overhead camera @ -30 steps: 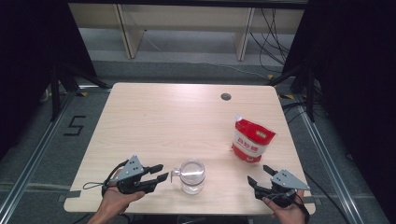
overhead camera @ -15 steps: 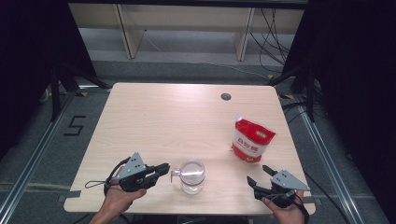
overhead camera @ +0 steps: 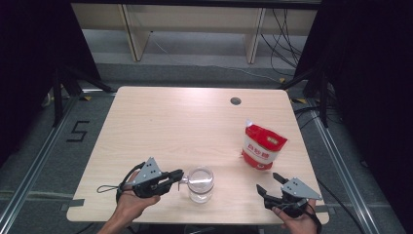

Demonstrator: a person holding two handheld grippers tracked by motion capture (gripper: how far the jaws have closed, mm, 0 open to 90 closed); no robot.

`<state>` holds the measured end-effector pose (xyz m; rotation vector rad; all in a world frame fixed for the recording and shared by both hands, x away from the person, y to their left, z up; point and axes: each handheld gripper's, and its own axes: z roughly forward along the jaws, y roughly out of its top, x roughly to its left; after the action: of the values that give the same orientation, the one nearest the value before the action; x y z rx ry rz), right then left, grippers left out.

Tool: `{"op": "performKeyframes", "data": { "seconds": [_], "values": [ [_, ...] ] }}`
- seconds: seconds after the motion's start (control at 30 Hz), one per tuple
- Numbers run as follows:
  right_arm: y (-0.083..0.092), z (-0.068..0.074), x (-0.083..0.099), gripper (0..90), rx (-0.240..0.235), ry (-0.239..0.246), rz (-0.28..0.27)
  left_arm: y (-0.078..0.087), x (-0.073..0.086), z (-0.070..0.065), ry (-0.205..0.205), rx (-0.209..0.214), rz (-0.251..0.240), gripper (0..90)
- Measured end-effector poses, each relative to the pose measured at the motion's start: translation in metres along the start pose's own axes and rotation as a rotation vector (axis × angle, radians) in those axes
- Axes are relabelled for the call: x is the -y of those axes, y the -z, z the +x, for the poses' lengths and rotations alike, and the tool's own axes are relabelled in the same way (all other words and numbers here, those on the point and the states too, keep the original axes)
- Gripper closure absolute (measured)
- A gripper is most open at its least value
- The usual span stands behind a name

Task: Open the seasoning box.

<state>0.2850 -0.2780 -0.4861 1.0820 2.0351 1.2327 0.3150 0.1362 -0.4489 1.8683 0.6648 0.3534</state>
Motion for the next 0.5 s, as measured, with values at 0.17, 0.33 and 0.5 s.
{"op": "performKeyframes", "data": {
  "seconds": [0.17, 0.33, 0.5],
  "values": [
    [0.0018, 0.0016, -0.0009, 28.3, 0.009, 0.0, 0.002, -0.0001, -0.0003, 0.0, -0.023, 0.002, 0.011, 83.7],
    [0.0006, 0.0023, -0.0012, 28.3, -0.006, 0.01, -0.004, -0.0005, 0.0004, -0.0019, -0.008, -0.004, 0.007, 83.4],
    [0.0017, 0.0053, -0.0027, 34.0, -0.042, 0.012, -0.019, -0.0004, 0.0014, -0.0021, 0.003, -0.008, 0.003, 83.4]
  ]
}}
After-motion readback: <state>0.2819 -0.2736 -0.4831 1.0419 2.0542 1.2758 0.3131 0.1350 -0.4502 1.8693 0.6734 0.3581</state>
